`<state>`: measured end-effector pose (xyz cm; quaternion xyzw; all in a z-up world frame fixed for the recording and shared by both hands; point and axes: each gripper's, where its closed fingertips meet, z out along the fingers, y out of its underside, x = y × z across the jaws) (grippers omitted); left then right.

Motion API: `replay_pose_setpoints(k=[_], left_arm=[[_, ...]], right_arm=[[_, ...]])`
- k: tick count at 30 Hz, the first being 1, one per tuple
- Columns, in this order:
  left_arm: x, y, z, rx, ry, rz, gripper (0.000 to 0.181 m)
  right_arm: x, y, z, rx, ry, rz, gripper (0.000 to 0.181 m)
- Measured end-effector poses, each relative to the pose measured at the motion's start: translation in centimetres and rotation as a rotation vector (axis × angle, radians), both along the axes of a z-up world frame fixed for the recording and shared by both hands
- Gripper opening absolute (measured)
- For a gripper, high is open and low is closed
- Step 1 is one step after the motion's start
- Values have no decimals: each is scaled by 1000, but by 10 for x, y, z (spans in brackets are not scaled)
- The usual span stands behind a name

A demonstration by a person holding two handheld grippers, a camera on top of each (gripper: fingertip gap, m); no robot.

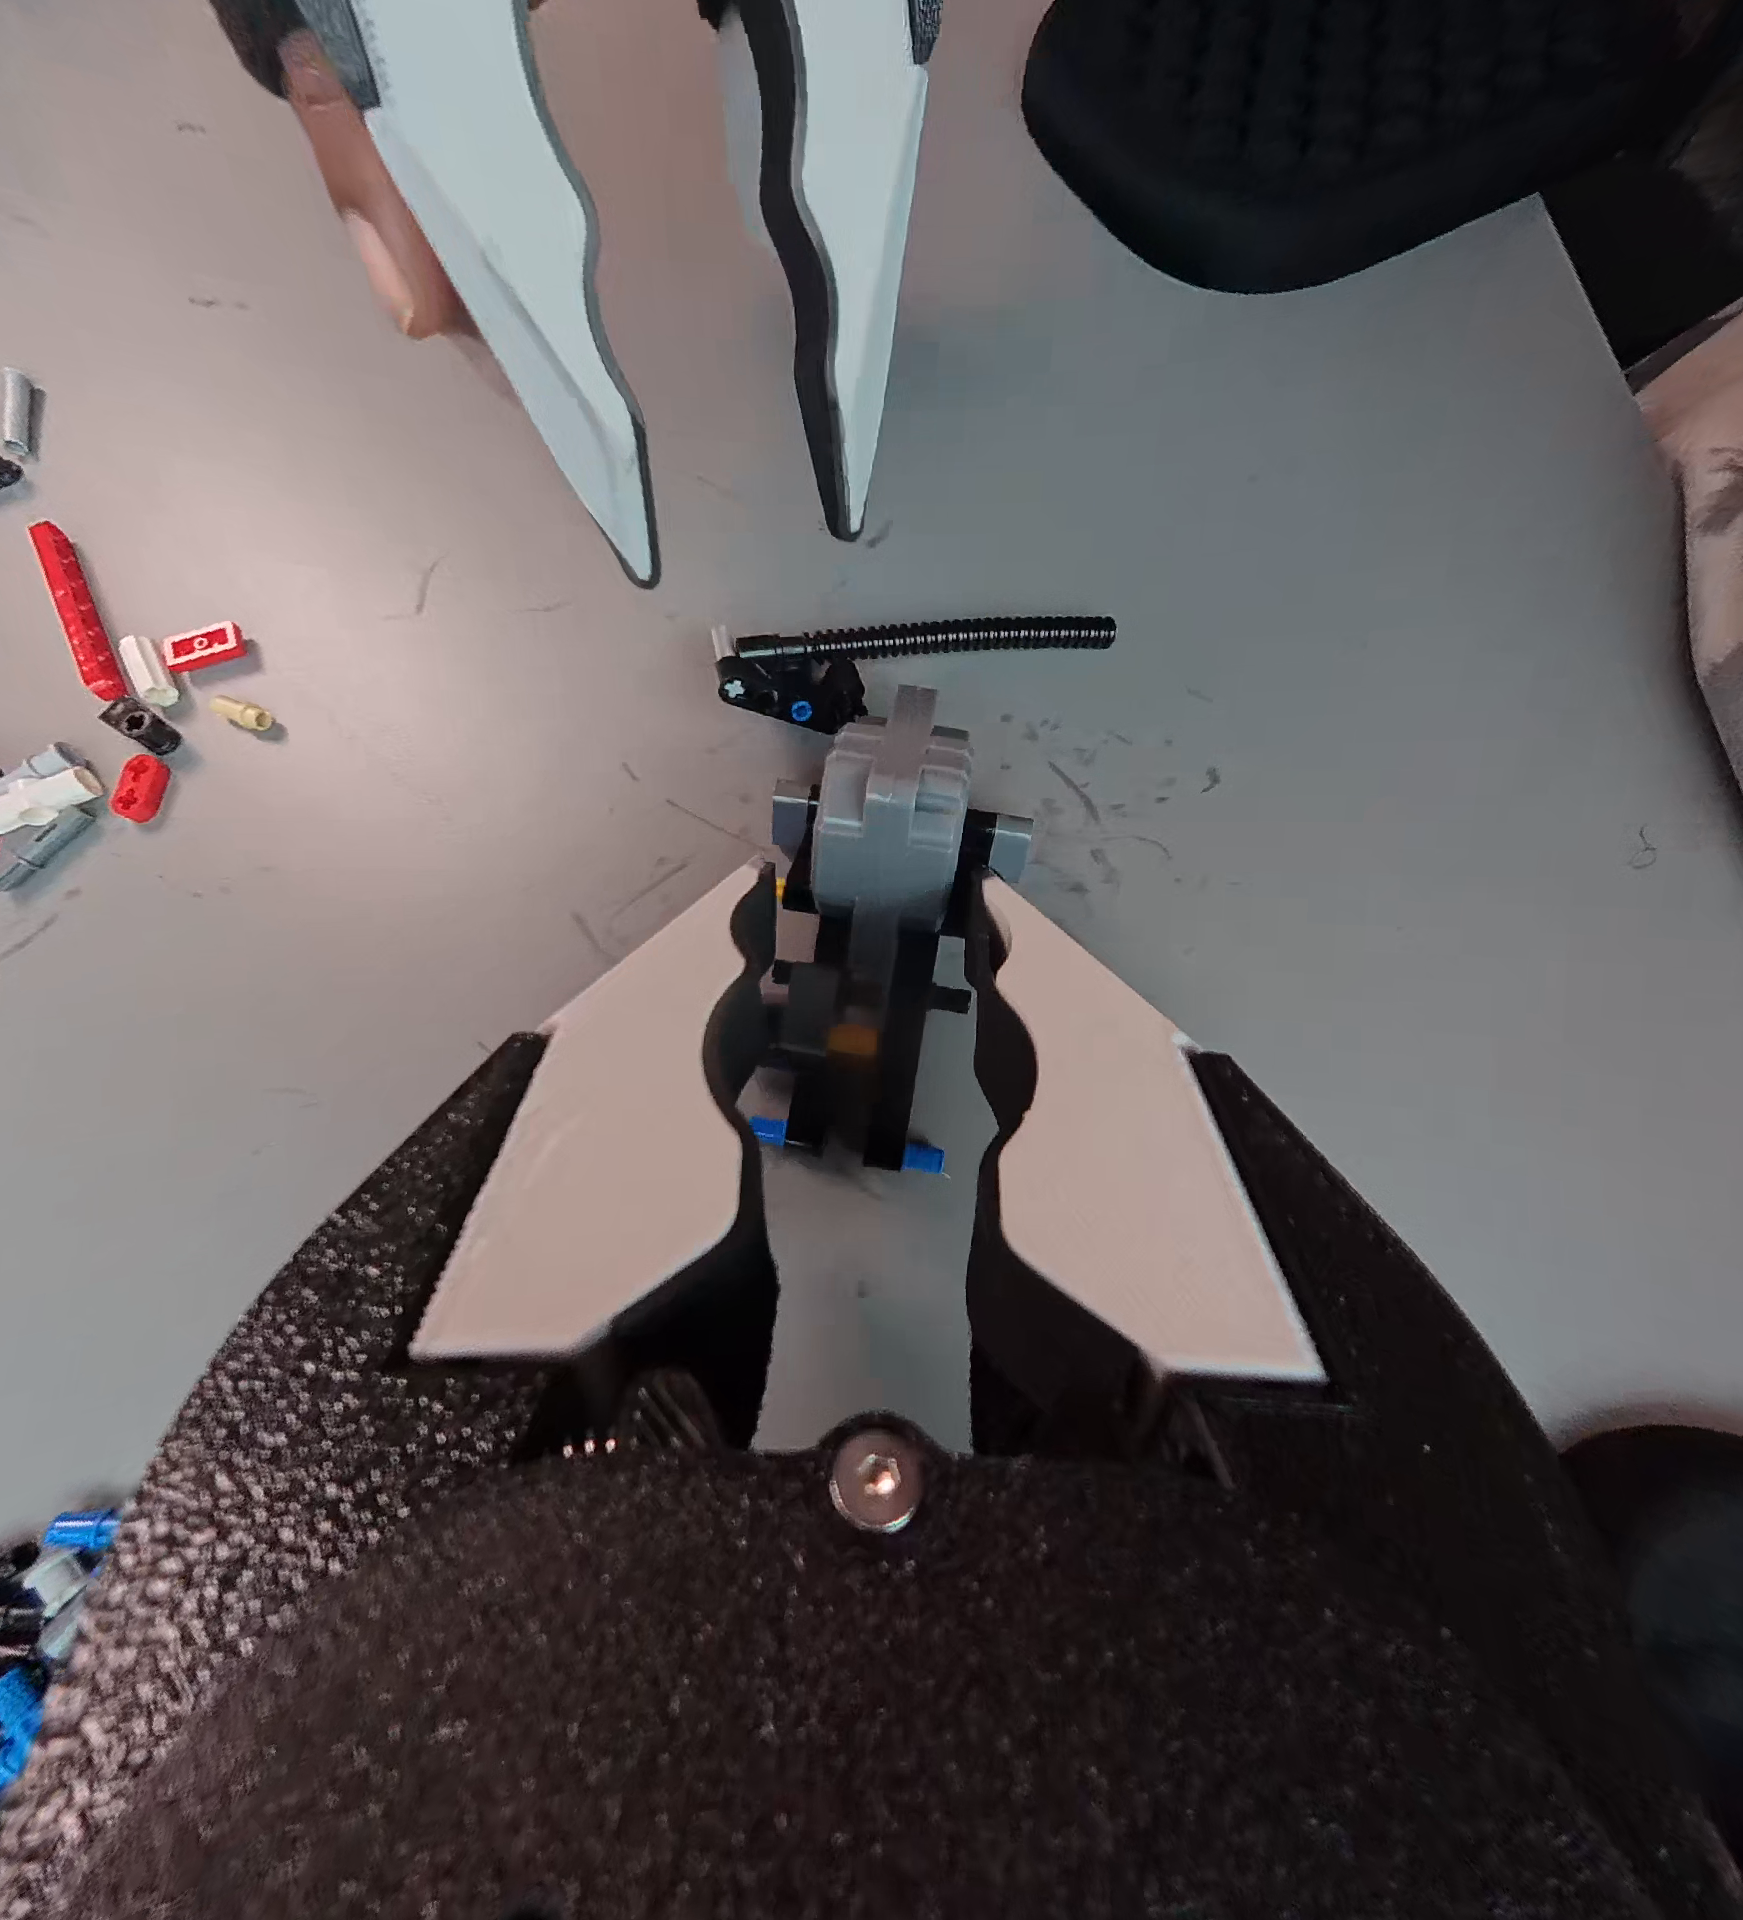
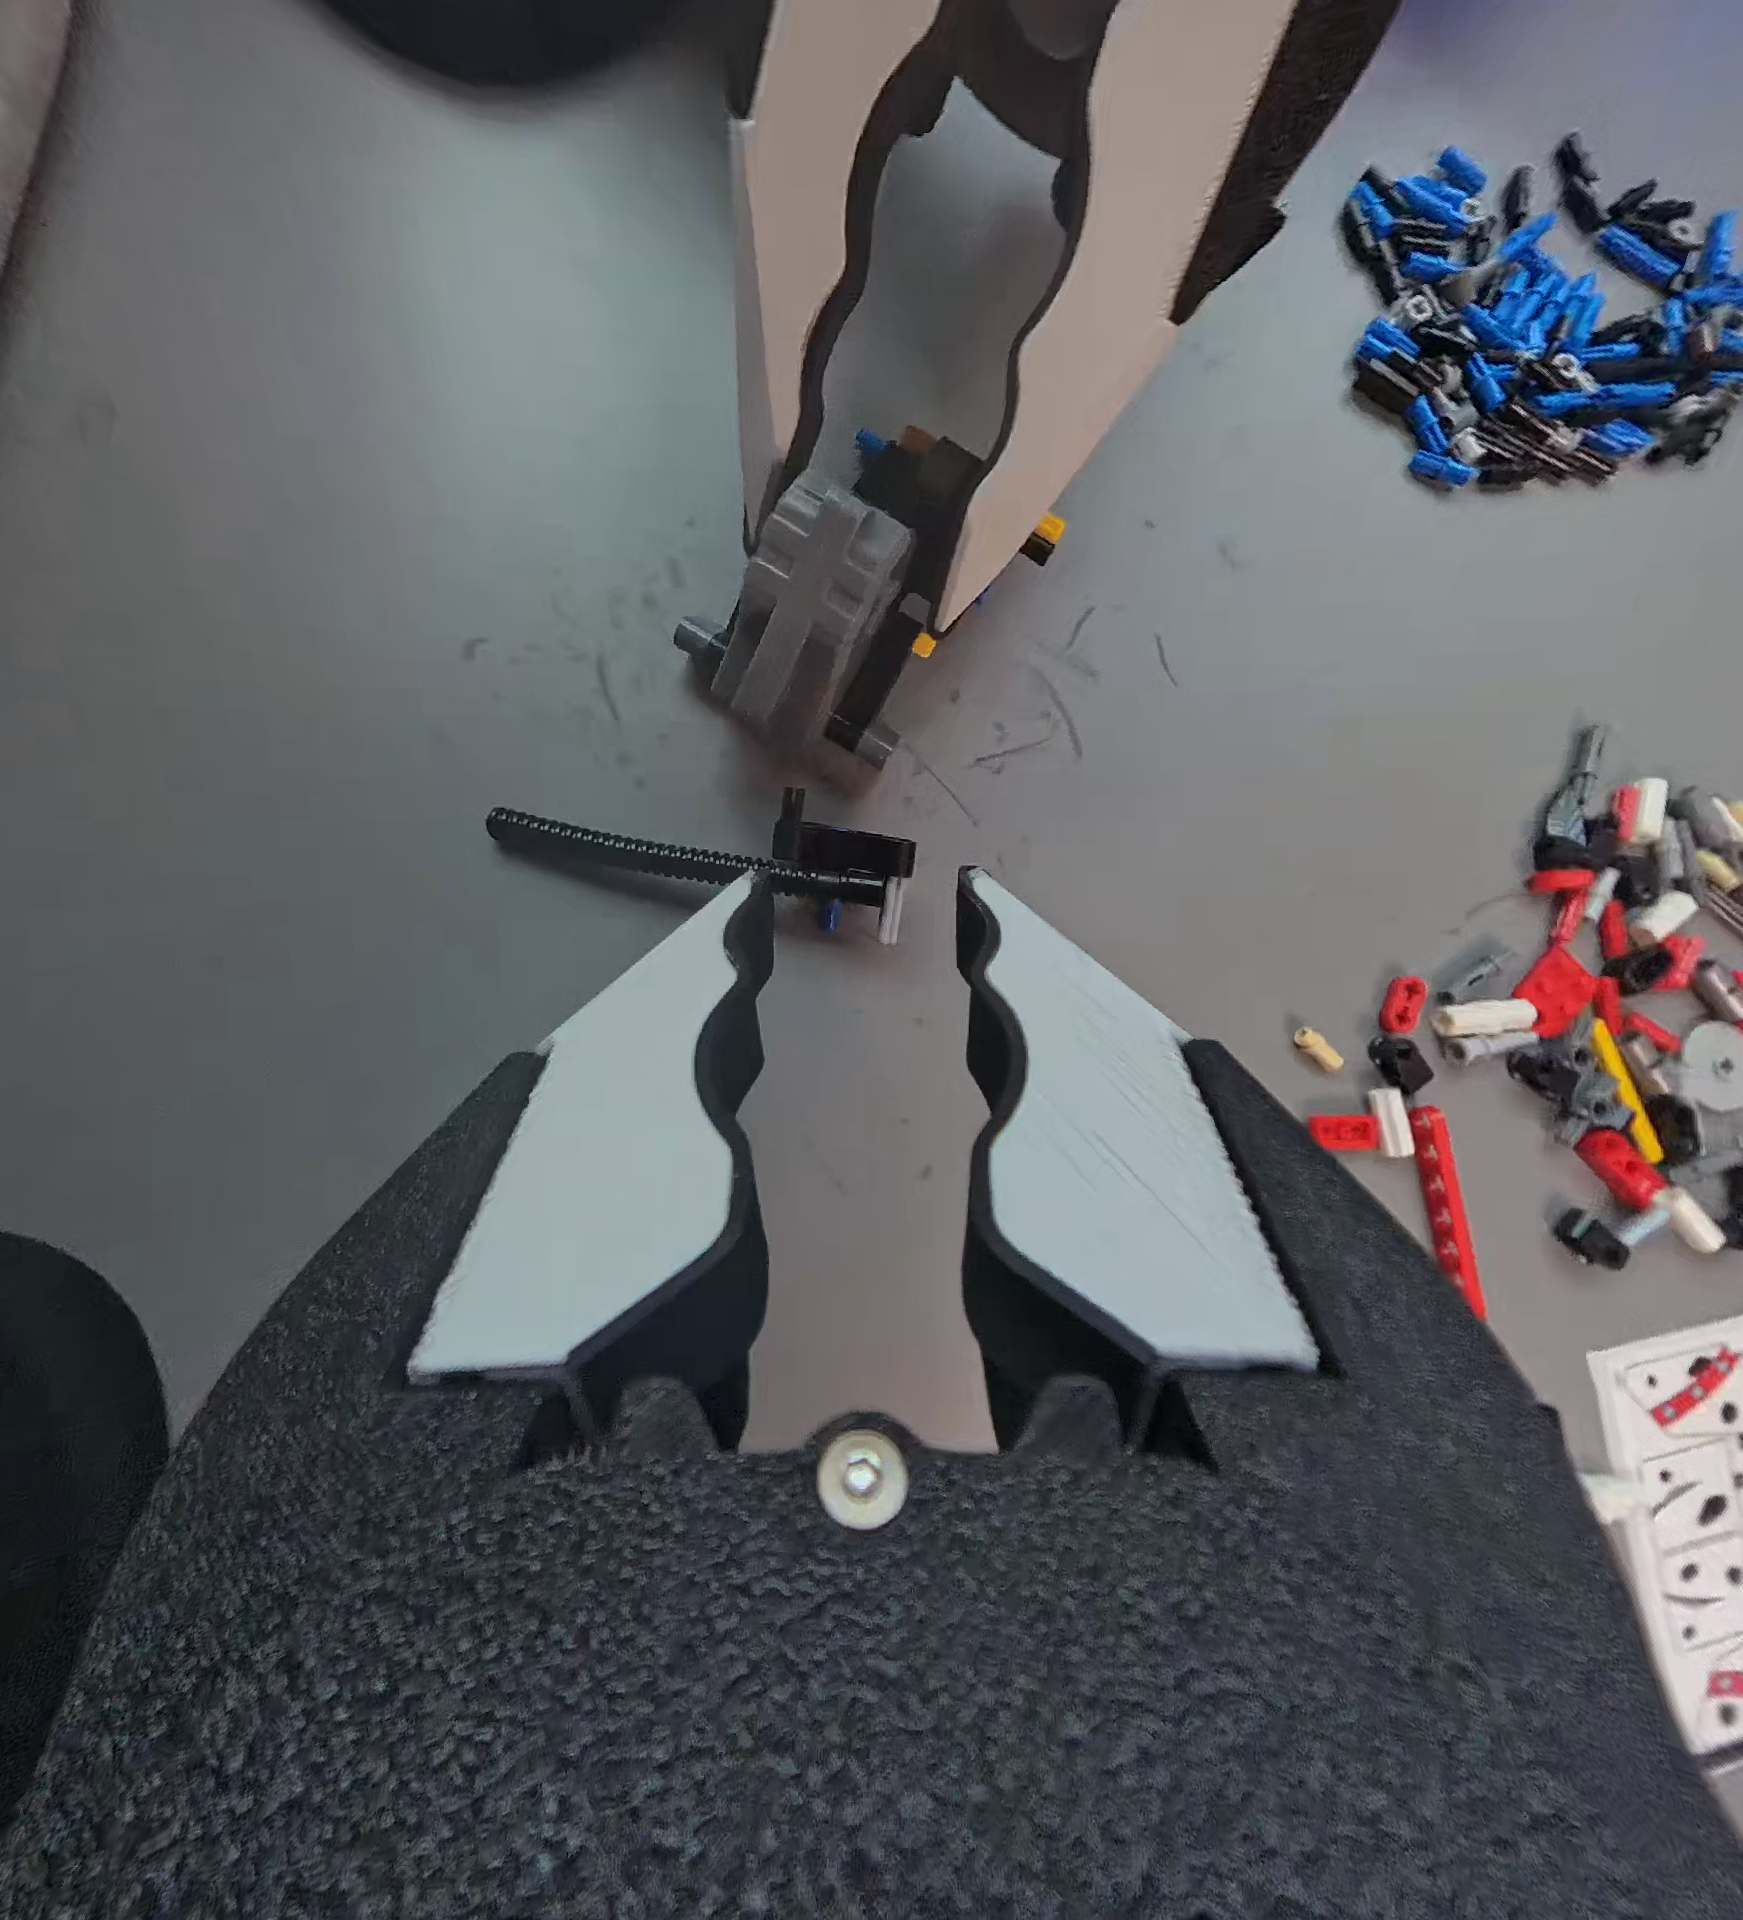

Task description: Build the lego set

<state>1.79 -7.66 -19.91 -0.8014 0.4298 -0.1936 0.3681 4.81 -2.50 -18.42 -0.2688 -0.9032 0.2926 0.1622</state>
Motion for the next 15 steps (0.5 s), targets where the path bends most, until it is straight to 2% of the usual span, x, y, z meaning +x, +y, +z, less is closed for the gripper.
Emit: replay_pose_setpoints(k=[1, 4, 7, 8, 11, 13, 15], left_arm=[[-1, 0, 1, 5, -1, 9, 36], [-3, -1, 4, 10, -33, 31, 35], [-7, -3, 11, 17, -86, 56, 35], [-9, -3, 14, 22, -106, 65, 35], [-15, -5, 28, 60, -161, 102, 35], [-19, -7, 38, 102, -188, 134, 35], [-20, -8, 46, 147, -206, 167, 37]], right_arm=[[-1, -1, -3, 53, -27, 62, 37], [0, -2, -22, 258, -101, 254, 44], [3, -9, -36, 350, -124, 399, 46], [5, -10, -38, 357, -137, 425, 41], [6, -7, -38, 298, -159, 352, 30], [7, 0, -33, 139, -186, 178, 29], [7, 2, -23, -144, -200, -68, 29]])
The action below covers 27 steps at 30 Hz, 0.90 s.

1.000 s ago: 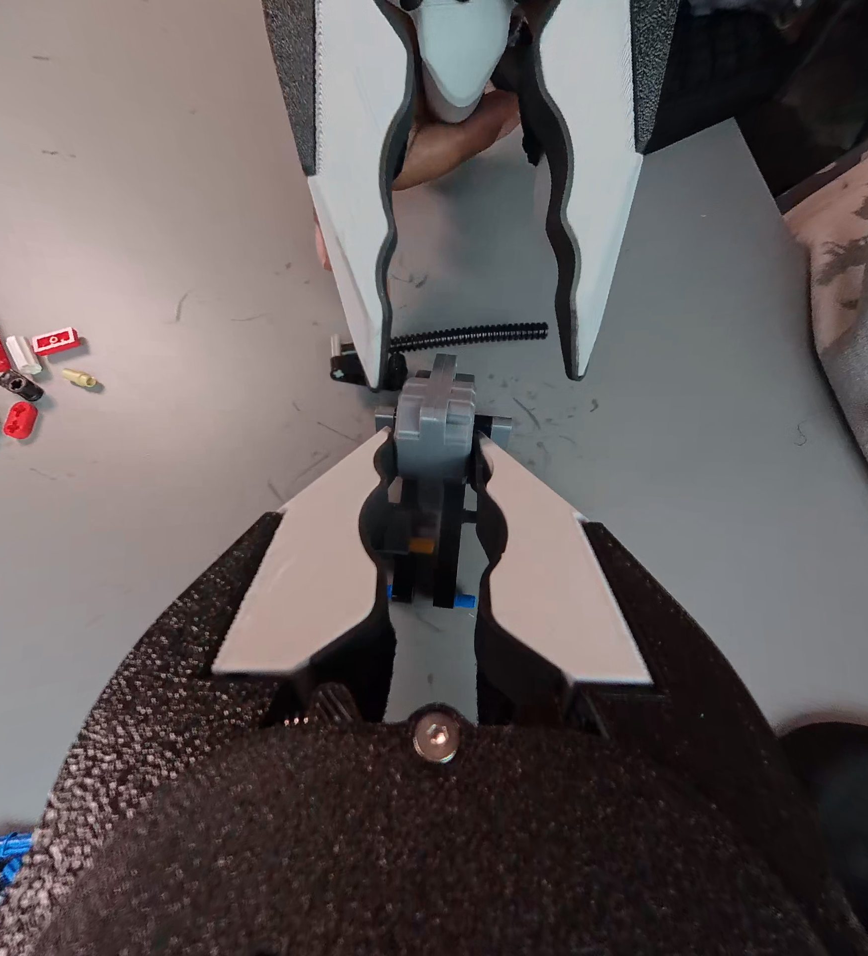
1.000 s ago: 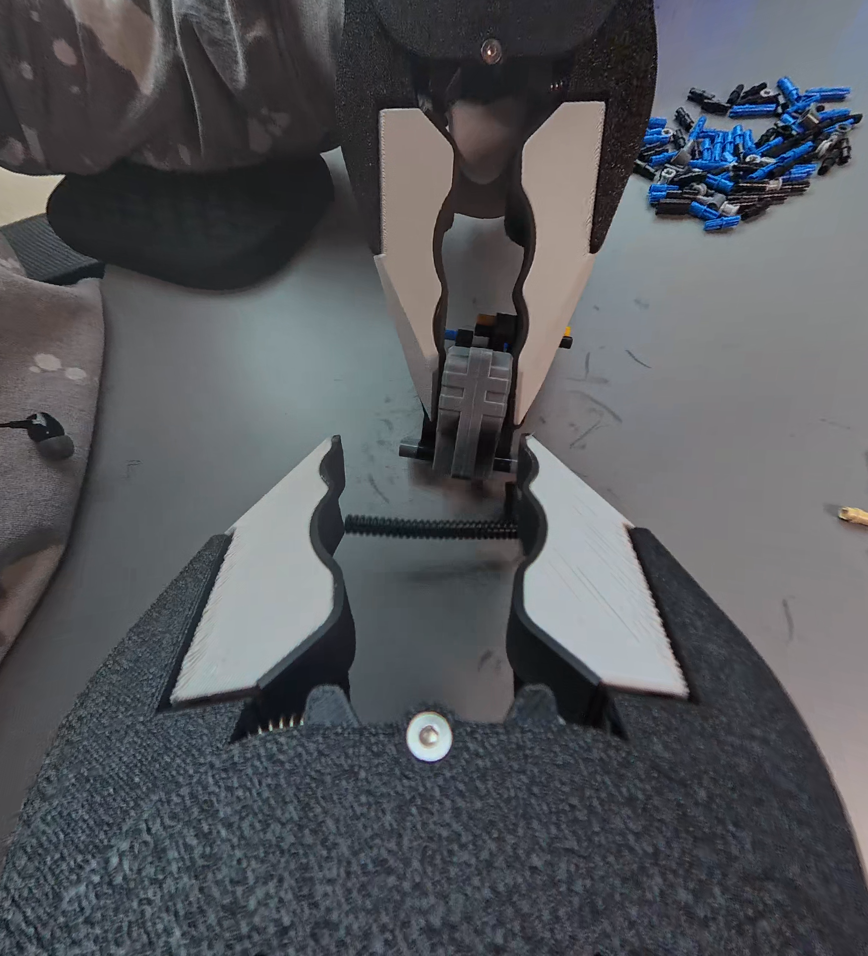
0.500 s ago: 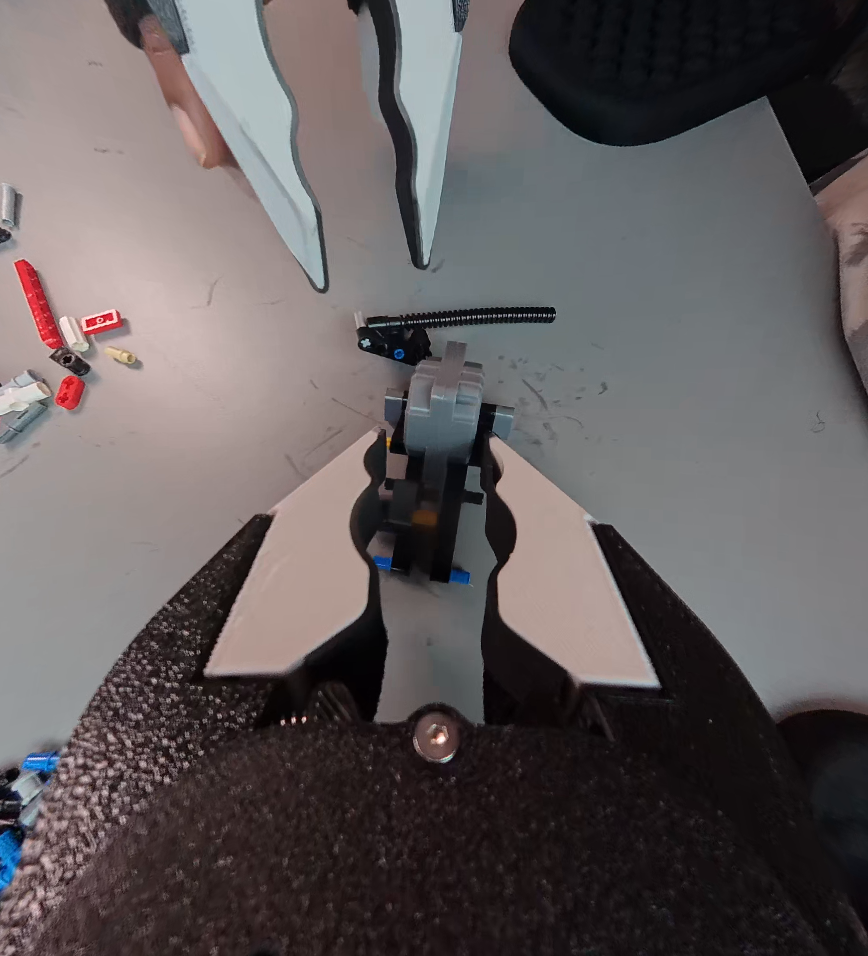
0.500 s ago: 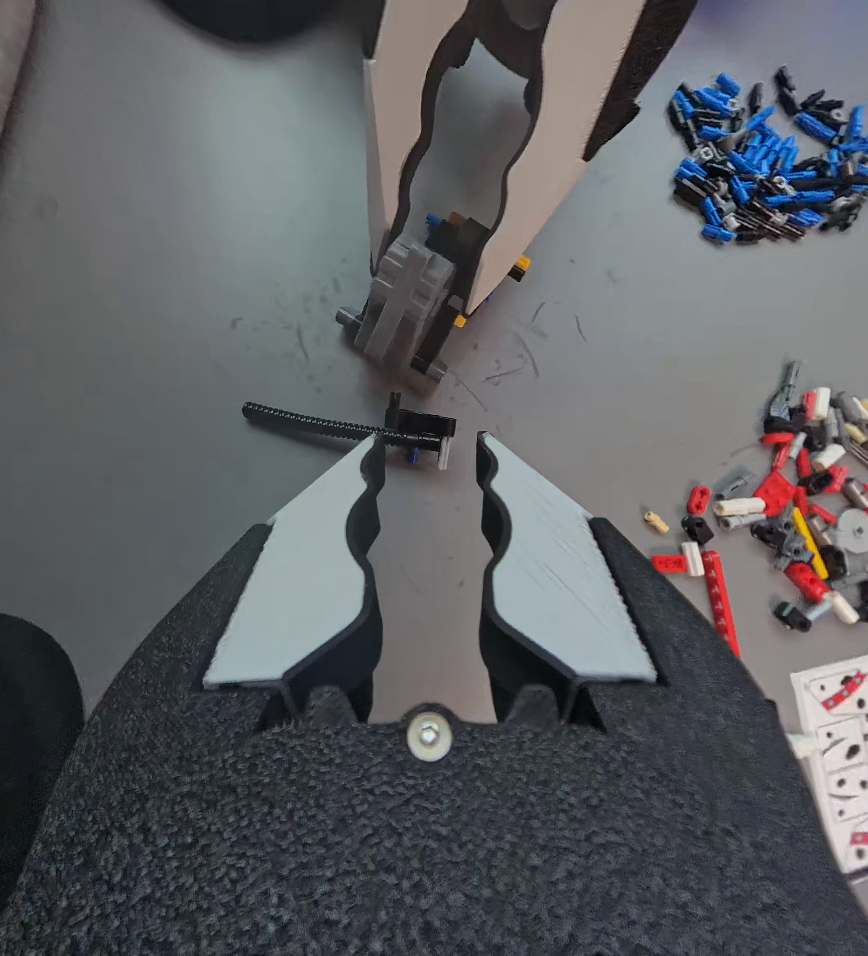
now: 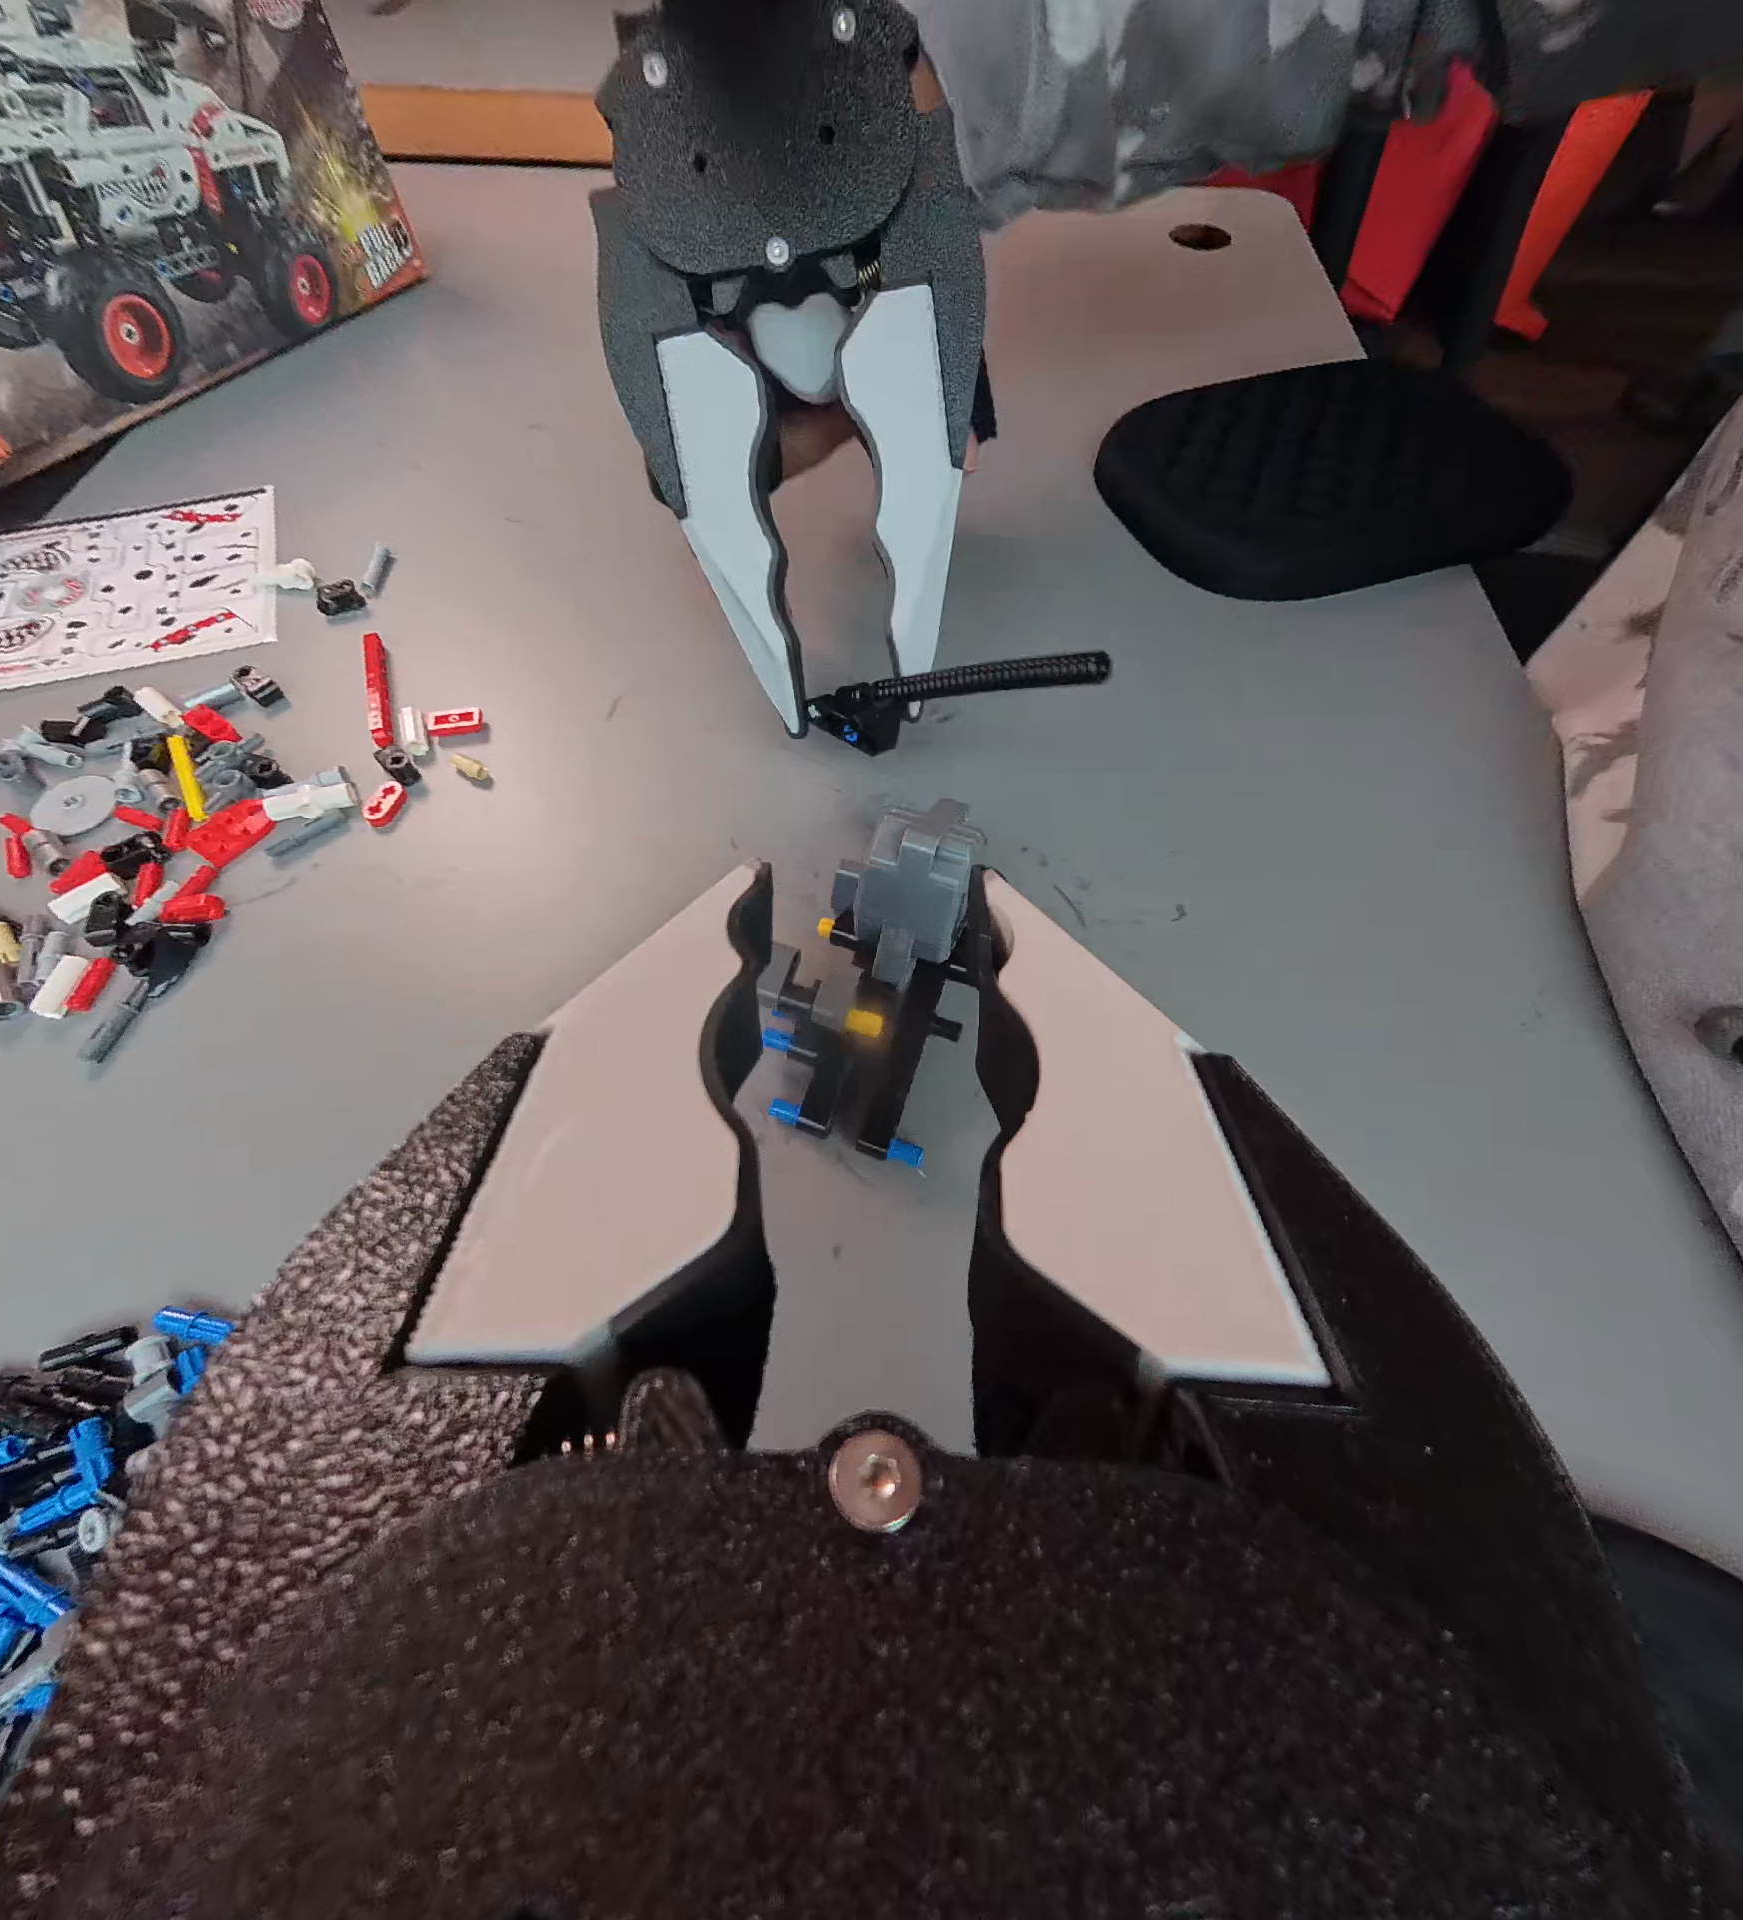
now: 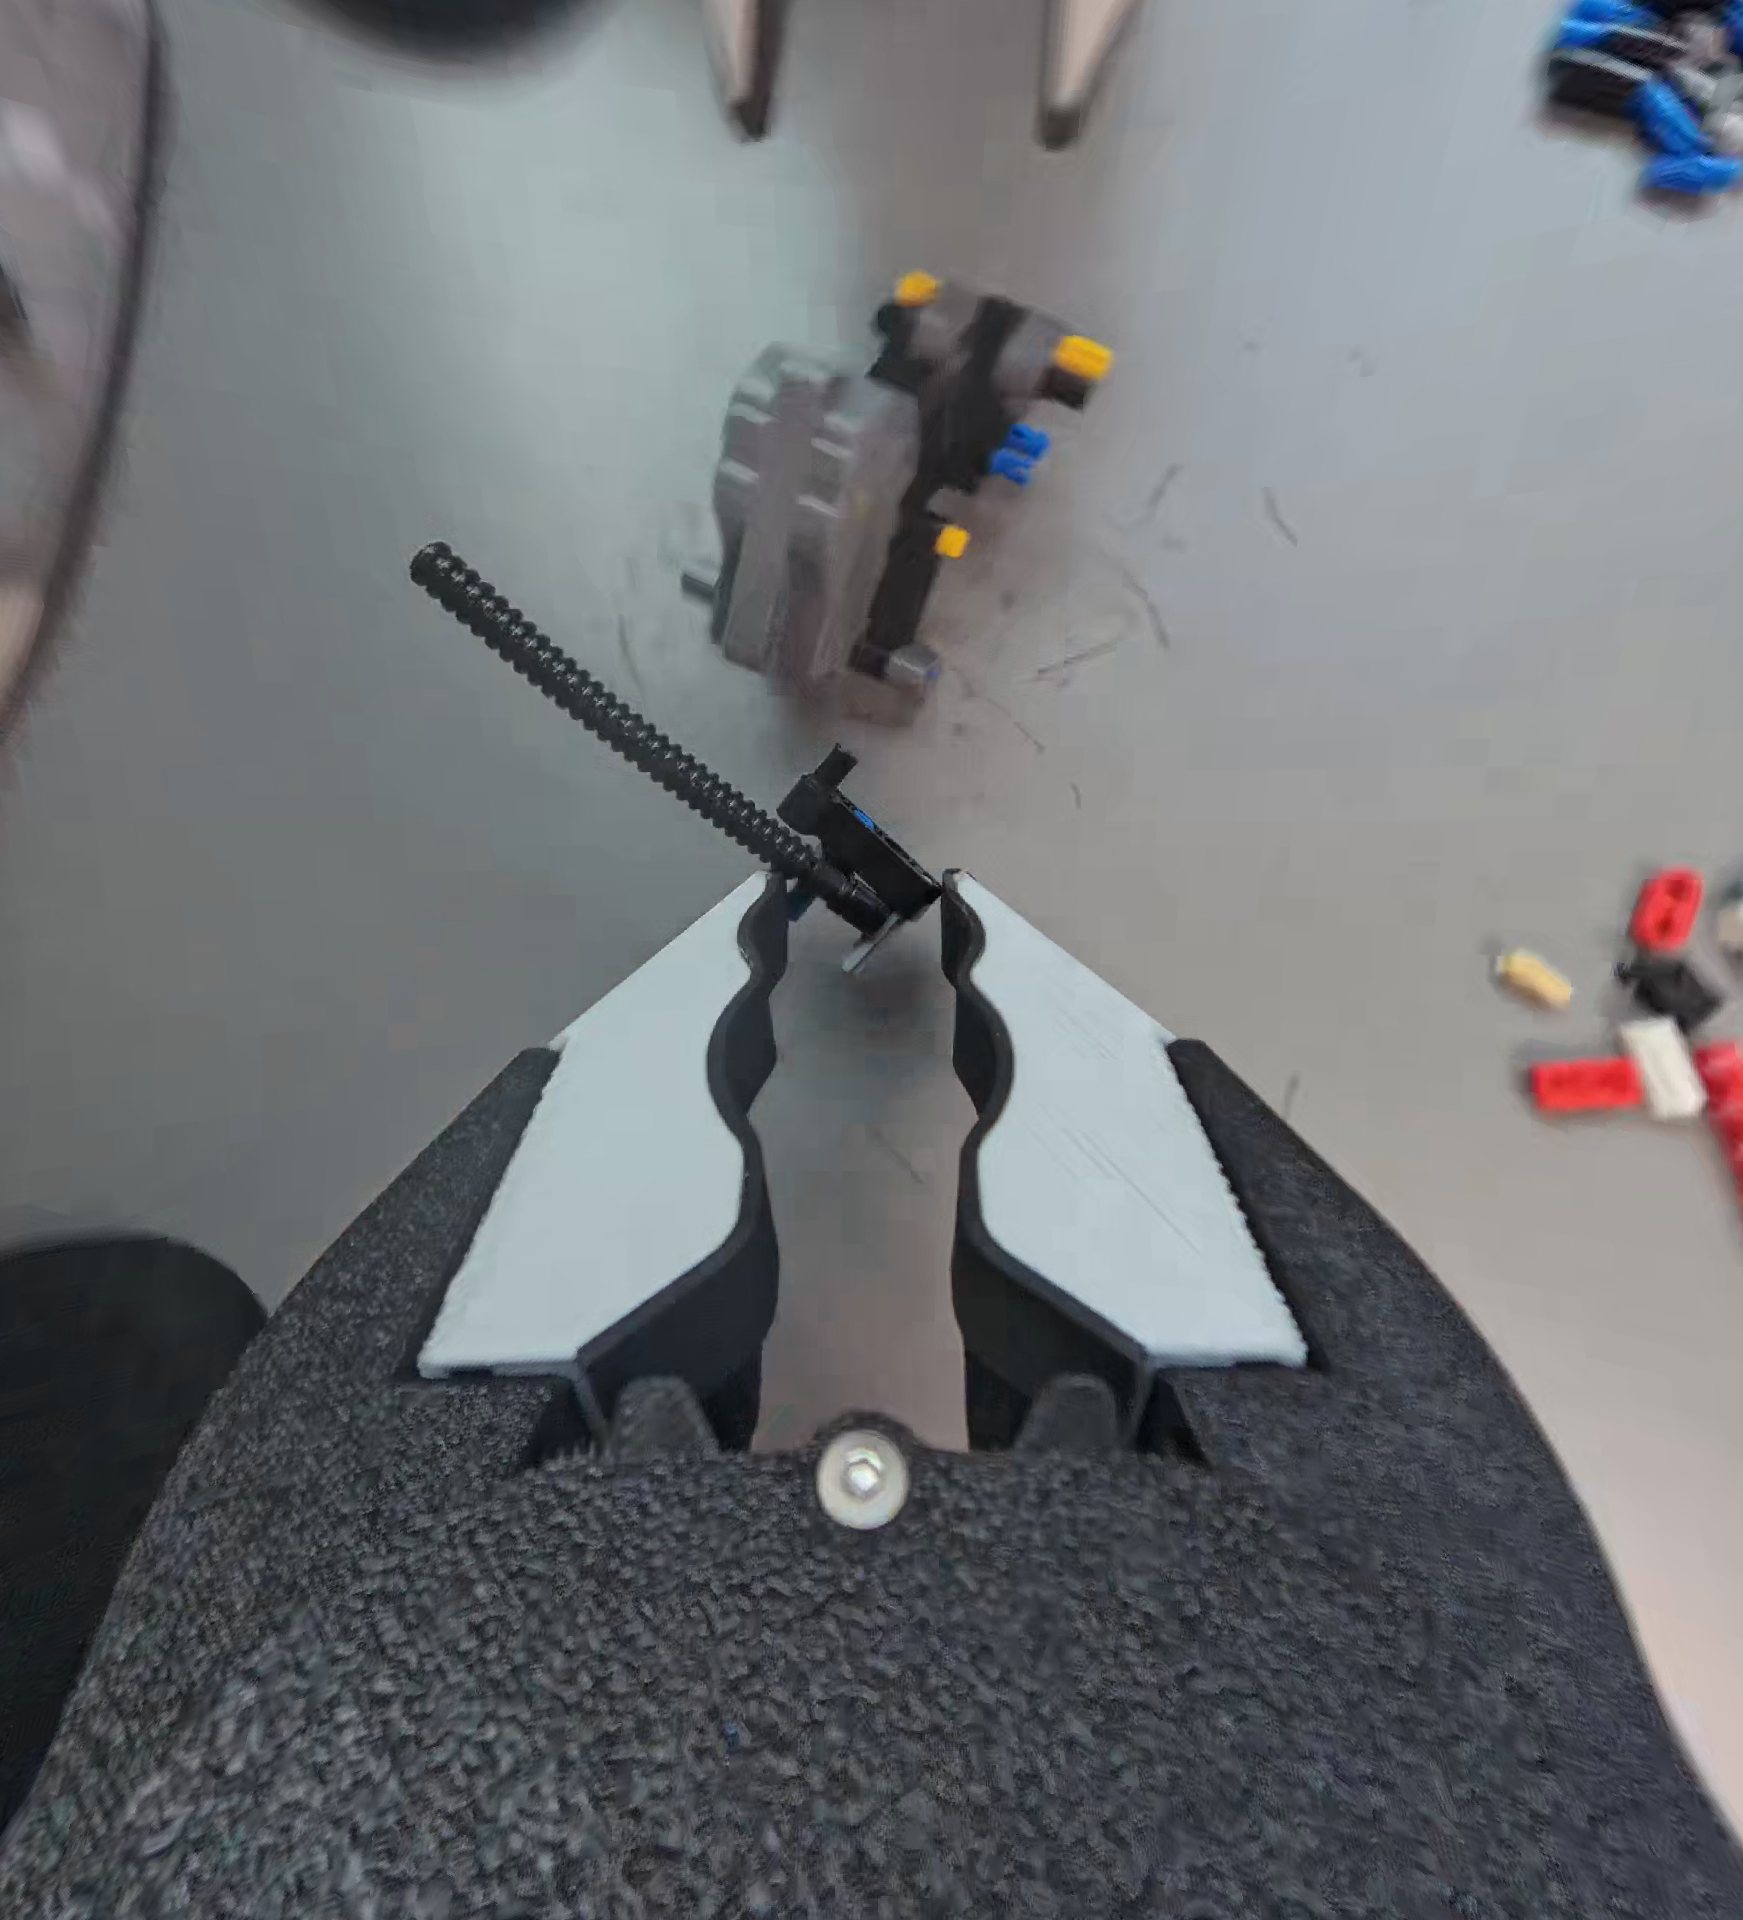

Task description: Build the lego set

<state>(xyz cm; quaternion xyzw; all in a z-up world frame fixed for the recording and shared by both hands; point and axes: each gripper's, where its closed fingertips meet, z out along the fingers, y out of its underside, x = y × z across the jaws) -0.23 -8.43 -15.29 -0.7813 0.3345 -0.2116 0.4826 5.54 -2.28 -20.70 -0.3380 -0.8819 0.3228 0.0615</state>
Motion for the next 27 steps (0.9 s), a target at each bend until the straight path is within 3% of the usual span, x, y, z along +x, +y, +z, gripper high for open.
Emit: replay_pose_setpoints(k=[4, 7, 10, 14, 17, 20, 23, 27], left_arm=[[5, 10, 12, 77, -22, 80, 39], [17, 25, 26, 94, -102, 111, 40], [25, 34, 38, 74, -191, 118, 41], [29, 32, 42, 76, -178, 96, 7], [30, 27, 49, 74, -210, 61, 6], [35, 25, 49, 24, -294, -29, 6], [44, 25, 40, -60, -321, -139, 6], [47, 35, 24, -129, -281, -182, 6]], right_arm=[[-22, 12, 39, -551, 84, -604, 29], [-29, 0, 52, -712, 143, -755, 29], [-38, -18, 57, -709, 183, -776, 29], [-44, -31, 61, -660, 207, -739, 29], [-40, -30, 70, -578, 316, -654, 30], [-25, -39, 79, -502, 417, -450, 31], [-21, -32, 63, -305, 475, -375, 35], [-14, -32, 45, -224, 427, -342, 44]])
